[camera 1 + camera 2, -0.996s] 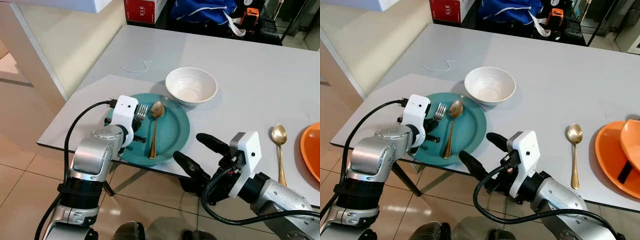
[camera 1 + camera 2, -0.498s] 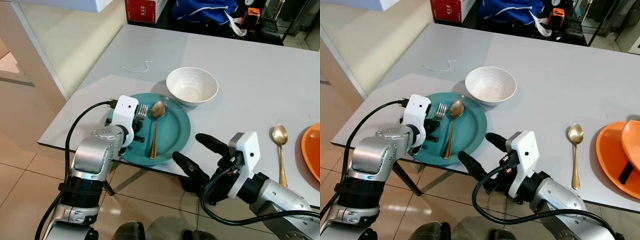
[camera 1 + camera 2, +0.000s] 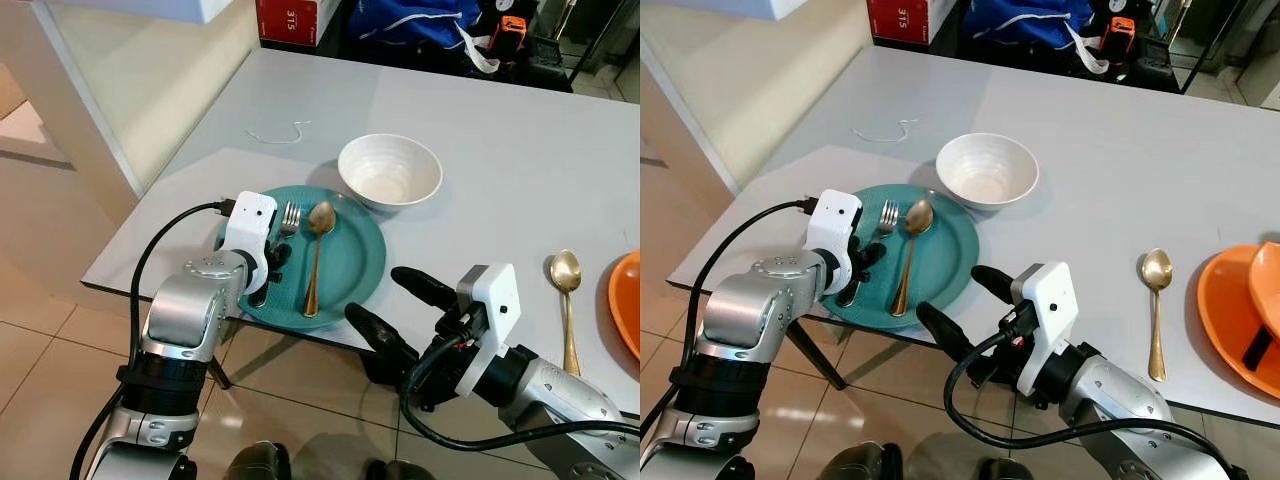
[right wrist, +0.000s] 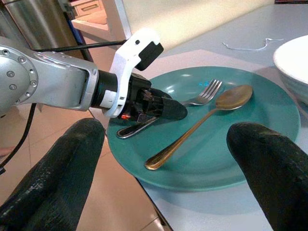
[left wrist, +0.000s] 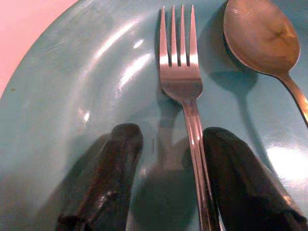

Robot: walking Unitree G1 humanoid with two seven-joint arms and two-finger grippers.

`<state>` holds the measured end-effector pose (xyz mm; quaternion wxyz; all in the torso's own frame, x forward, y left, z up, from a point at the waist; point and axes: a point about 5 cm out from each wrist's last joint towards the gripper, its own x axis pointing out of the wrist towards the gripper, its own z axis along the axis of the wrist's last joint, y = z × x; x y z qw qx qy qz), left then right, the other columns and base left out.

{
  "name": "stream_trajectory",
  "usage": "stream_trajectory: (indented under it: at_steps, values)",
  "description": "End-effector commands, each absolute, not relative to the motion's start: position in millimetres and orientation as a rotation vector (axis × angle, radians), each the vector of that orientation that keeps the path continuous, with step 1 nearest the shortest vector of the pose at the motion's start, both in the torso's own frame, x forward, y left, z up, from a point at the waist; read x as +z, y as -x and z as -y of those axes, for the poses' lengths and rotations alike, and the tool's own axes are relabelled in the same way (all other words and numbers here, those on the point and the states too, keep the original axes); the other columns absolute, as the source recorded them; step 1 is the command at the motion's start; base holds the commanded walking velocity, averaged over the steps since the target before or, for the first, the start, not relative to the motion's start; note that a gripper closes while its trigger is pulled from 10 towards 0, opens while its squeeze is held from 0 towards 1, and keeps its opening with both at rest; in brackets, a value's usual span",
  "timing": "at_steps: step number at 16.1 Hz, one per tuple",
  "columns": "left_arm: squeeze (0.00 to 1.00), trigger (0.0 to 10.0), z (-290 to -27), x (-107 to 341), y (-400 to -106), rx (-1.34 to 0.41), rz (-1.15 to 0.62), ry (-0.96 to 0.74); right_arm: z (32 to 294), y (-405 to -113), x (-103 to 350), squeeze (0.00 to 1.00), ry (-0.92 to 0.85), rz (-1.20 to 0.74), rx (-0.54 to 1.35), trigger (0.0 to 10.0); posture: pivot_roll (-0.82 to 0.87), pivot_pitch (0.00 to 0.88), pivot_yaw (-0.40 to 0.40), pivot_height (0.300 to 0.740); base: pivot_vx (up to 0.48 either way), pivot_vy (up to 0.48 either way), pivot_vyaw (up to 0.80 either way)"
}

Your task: Setting the table

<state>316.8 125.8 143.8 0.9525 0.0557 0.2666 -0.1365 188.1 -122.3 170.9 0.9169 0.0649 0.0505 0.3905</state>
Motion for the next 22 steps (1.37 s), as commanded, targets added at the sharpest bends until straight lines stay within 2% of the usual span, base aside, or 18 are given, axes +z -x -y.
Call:
stream_trajectory:
  at_steps: [1, 12, 13, 14, 19, 20, 22]
  values:
    - [1.00, 10.0, -124, 148, -319, -0.287, -0.530, -0.109, 122, -188, 173, 0.00, -0.127, -0.086, 0.800, 10.0, 0.02, 0.106, 0.005, 0.740, 0.000, 0.000, 0.00]
    - [1.00, 10.0, -121, 164, -319, -0.310, -0.470, -0.138, 122, -188, 174, 0.00, -0.123, -0.085, 0.800, 10.0, 0.02, 0.104, 0.008, 0.740, 0.000, 0.000, 0.00]
    - [0.88, 10.0, -121, 173, -319, -0.318, -0.432, -0.154, 123, -188, 174, 0.00, -0.123, -0.085, 0.799, 10.0, 0.02, 0.106, 0.008, 0.740, 0.000, 0.000, 0.00]
    - [0.00, 10.0, -120, 183, -320, -0.317, -0.386, -0.159, 123, -187, 174, 0.00, -0.123, -0.086, 0.798, 10.0, 0.02, 0.106, 0.007, 0.740, 0.000, 0.000, 0.00]
    - [0.00, 10.0, -110, 238, -313, -0.353, -0.101, -0.122, 124, -187, 173, 0.00, -0.121, -0.087, 0.796, 10.0, 0.02, 0.106, 0.008, 0.740, 0.000, 0.000, 0.00]
    - [0.00, 10.0, -108, 256, -304, -0.380, 0.044, -0.124, 125, -186, 173, 0.00, -0.118, -0.087, 0.788, 10.0, 0.02, 0.106, 0.011, 0.740, 0.000, 0.000, 0.00]
    - [0.00, 10.0, -113, 258, -292, -0.406, 0.061, -0.091, 127, -187, 173, 0.00, -0.114, -0.085, 0.761, 10.0, 0.02, 0.106, 0.009, 0.740, 0.000, 0.000, 0.00]
